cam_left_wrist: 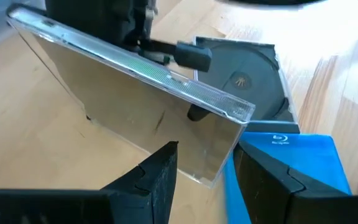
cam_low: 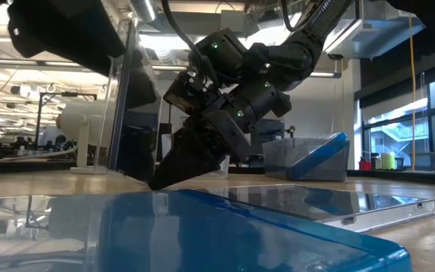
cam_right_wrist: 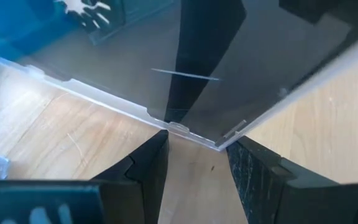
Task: Pick & place jewel cases by type
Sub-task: Put the left black cd case into the white bin
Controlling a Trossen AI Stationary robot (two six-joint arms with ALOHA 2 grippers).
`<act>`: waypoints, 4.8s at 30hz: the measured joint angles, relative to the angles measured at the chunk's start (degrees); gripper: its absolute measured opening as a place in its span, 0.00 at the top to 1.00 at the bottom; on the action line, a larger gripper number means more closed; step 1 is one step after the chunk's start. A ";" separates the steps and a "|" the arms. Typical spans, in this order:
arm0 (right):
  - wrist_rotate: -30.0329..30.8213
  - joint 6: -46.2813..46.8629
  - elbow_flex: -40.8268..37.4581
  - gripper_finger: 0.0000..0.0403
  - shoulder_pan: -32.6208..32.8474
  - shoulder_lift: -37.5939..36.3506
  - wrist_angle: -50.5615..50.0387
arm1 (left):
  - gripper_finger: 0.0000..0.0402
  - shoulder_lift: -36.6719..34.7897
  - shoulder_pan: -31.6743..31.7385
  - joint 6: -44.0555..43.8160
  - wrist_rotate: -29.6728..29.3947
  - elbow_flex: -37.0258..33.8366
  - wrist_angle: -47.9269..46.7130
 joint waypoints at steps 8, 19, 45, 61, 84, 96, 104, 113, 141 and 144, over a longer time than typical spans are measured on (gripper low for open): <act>0.00 0.00 -0.02 0.58 -0.06 0.00 -0.12 | 0.62 3.07 -0.90 -2.31 0.52 0.07 0.55; 1.01 -0.26 -0.07 0.58 -0.09 0.00 -0.10 | 0.62 3.99 -0.90 -1.53 1.93 0.11 0.48; 9.76 -2.34 -0.07 0.58 0.02 -1.64 -2.19 | 0.62 3.95 -0.60 4.22 0.96 0.00 0.19; 9.38 -2.67 0.04 0.58 0.00 -1.81 -5.04 | 0.62 3.95 -0.64 3.67 1.16 0.00 0.54; 9.57 -6.52 -0.31 0.58 -0.22 -7.87 -19.88 | 0.62 3.88 -0.68 3.74 1.32 0.00 0.55; 9.37 -22.00 -0.42 0.58 -0.17 -18.64 -31.73 | 0.62 3.88 -0.68 3.78 1.83 0.02 0.48; 12.48 -43.52 -0.20 0.58 -0.15 -22.60 -27.80 | 0.62 3.88 -0.70 3.78 3.09 0.02 0.44; 12.62 -49.16 0.21 0.58 -0.15 -22.49 -18.28 | 0.62 3.88 -0.68 3.78 3.22 0.02 0.44; -8.40 -53.80 8.69 0.58 -0.32 -20.72 -25.46 | 0.62 3.88 -0.68 3.79 3.22 0.04 0.44; -8.72 -52.96 8.68 0.58 -0.30 -19.81 -24.65 | 0.62 3.88 -0.68 3.81 3.20 0.04 0.44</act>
